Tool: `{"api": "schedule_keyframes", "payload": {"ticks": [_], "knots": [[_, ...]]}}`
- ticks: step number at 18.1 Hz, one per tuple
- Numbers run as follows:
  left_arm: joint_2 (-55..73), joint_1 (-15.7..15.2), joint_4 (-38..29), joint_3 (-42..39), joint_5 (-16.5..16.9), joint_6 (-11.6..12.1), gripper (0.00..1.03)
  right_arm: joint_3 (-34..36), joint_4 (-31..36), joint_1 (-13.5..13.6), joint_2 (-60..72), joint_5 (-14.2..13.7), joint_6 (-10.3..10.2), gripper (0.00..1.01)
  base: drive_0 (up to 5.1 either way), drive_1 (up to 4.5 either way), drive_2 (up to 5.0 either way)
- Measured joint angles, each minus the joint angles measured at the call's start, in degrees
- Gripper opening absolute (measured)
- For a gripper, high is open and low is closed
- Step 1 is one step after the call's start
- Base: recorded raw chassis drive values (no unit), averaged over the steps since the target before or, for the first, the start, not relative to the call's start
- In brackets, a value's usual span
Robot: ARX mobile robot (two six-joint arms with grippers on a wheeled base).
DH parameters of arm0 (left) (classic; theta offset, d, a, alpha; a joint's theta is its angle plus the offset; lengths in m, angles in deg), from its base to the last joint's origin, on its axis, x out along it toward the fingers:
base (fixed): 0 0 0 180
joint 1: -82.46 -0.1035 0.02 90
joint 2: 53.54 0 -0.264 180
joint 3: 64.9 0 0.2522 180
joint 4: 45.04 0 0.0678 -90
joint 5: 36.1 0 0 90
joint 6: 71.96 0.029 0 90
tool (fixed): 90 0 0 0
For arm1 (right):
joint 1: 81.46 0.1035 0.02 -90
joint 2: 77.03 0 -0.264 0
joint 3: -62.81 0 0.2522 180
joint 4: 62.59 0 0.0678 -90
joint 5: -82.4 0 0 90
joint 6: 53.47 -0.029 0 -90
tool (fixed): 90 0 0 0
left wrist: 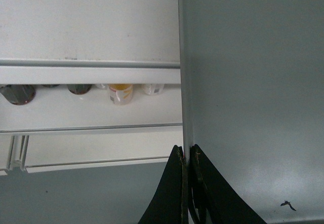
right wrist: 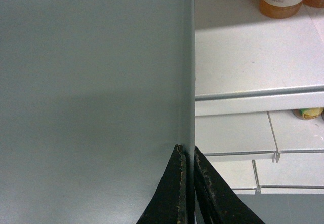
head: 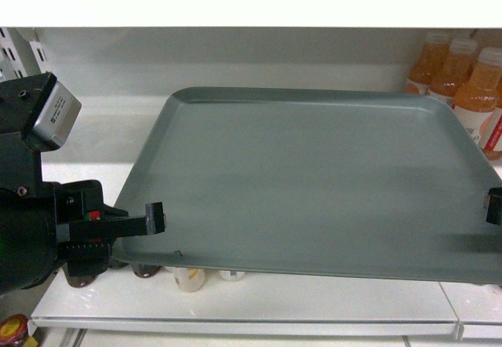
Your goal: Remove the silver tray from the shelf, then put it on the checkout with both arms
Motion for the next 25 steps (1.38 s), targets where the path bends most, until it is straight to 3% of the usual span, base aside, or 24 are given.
{"api": "schedule_keyframes", "payload": {"ticks": [11,20,25], "knots": [[0.0,0.0,0.0,0.0,0.0,0.0,0.03,0.0,0.0,0.0,0.0,0.0,0.0,0.04,0.1,-3.96,4.1],[0.0,0.0,-0.2,0.0,0.0,0.0,0.03,0.0,0.2,0.0,0.0,0.0,0.0,0.04,3.0,-4.92,2.0],[0.1,0.0,-0.2,0.0,0.0,-0.2,0.03,0.0,0.2,-0.1,0.0,0.0,0.0,0.04,0.1,-4.06,4.3]]}}
